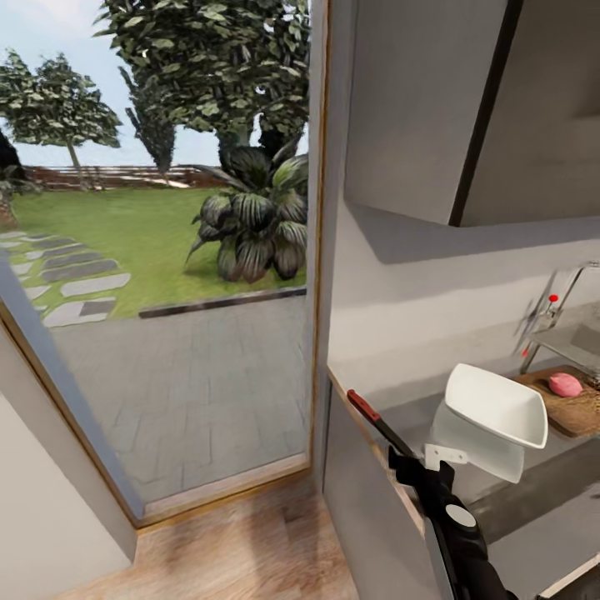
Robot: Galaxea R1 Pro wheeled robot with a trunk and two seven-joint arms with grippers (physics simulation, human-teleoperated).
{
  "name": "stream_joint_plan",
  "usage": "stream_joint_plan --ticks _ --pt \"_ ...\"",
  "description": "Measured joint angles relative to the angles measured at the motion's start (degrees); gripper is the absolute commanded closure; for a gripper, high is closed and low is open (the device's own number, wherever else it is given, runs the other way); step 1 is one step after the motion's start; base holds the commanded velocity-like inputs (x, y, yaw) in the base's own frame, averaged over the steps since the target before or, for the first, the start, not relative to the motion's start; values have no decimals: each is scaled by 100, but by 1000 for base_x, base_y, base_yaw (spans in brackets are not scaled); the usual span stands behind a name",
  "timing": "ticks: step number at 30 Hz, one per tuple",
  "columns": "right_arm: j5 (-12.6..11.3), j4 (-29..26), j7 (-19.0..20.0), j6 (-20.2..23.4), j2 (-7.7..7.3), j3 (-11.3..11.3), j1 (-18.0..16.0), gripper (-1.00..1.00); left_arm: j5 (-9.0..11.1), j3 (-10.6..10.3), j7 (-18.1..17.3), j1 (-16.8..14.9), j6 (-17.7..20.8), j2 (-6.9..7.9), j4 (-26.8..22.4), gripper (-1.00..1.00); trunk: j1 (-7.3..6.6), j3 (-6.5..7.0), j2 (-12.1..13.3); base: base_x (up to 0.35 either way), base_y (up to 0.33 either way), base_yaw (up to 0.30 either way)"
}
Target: In the kitchen, take the Vidalia onion out of the sink, dice it on the chopping board with the paring knife, put the diced onion into the bowl on the countertop, then place both the paring knife and the chopping board into the sink.
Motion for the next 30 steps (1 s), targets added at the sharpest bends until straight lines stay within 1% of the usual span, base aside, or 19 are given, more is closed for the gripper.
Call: stream_joint_plan --ticks 6,9,17,30 --pt "0 4 0 0 0 0 0 -100 -2 0 0 0 2 0 2 -100 0 35 0 0 0 -189" --pt "0 5 -1 0 0 1 -1 -100 -1 0 0 1 3 0 -2 -100 0 45 0 0 0 -75" --pt "0 7 -1 2 0 1 -1 -100 0 0 0 1 3 0 -3 -100 -1 49 0 78 0 -7" --pt "0 8 -1 8 0 1 -1 -100 1 0 0 1 -3 0 -3 -100 0 30 0 8 0 0"
